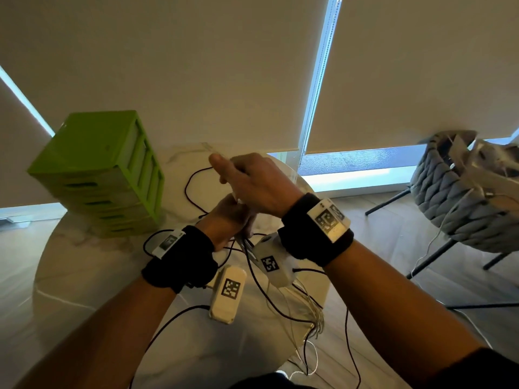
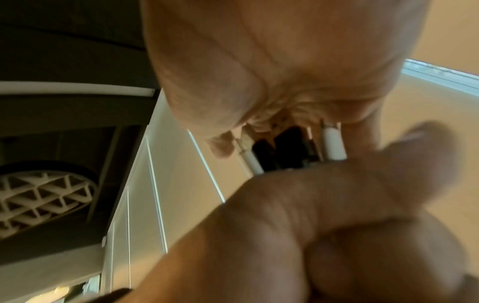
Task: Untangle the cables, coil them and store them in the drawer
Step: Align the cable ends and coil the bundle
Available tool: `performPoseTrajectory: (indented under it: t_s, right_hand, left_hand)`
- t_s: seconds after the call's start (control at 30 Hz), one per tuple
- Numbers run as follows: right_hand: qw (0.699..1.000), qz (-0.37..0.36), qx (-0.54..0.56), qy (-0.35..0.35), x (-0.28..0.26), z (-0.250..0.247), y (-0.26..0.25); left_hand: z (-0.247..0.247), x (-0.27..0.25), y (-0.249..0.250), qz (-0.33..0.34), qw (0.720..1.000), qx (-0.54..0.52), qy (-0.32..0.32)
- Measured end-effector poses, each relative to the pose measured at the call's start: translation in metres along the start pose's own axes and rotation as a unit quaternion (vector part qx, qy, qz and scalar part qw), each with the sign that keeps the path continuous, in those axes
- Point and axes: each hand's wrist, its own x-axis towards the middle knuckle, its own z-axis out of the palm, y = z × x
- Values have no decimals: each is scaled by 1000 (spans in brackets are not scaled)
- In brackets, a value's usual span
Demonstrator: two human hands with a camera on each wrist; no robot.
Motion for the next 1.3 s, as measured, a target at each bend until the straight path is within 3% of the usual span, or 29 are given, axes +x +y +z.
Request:
performPoseTrajectory:
  t_s: [0.07,0.23,0.37,0.43,0.47,0.57,0.6,0.7,0.8,0.87,0.97,1.03,1.1,1.2,1.3]
  right_hand:
    - [999,-2,-34,-13,3,4,-2]
    - [994,-6,-83,-71,3,19,-4]
    - [987,25,113,-109,4,1,-4]
    - [981,27,165,-103,3,-4,-3]
    - [986,14,133,-99,1,0,-3]
    - [988,-85,-96,-82,-3,24,-2]
    - [988,-101,-105,-59,-1,31,1]
    - [994,-94,-51,-6,5,39,5]
    - [995,-81,49,14,4,34,7]
    - [975,-23,219,22,-1,33,13]
    - [913,92,375,-130,-15,51,31]
    - [914,84,341,-204,-30,64,41]
    - [935,75,276,-210,-34,64,51]
    - [982,17,135,-131,-25,55,69]
    - [992,-6,63,-106,-25,55,69]
  left_hand:
    - [-4,-2,-3,-7,999,33,-1]
    - [-17,-10,-17,21,1000,5,11]
    - [-11,-9,-15,25,1000,15,-1]
    - [-12,-7,-17,2,999,-32,10]
    - [-14,-6,-20,-2,999,-43,17]
    - [-19,-6,-29,-8,999,-28,16]
    - [-21,-5,-32,-4,999,-30,14]
    - [-23,-5,-33,8,999,-37,23]
    - [-17,-5,-29,-3,993,-116,37]
    - [-19,-3,-23,-14,975,-209,66]
    - [-32,3,-15,-13,943,-320,91]
    - [-43,6,-13,-5,924,-371,90]
    - [-50,7,-13,21,901,-425,86]
    - [-50,6,-16,47,862,-500,66]
    - [-51,13,-22,30,818,-569,80]
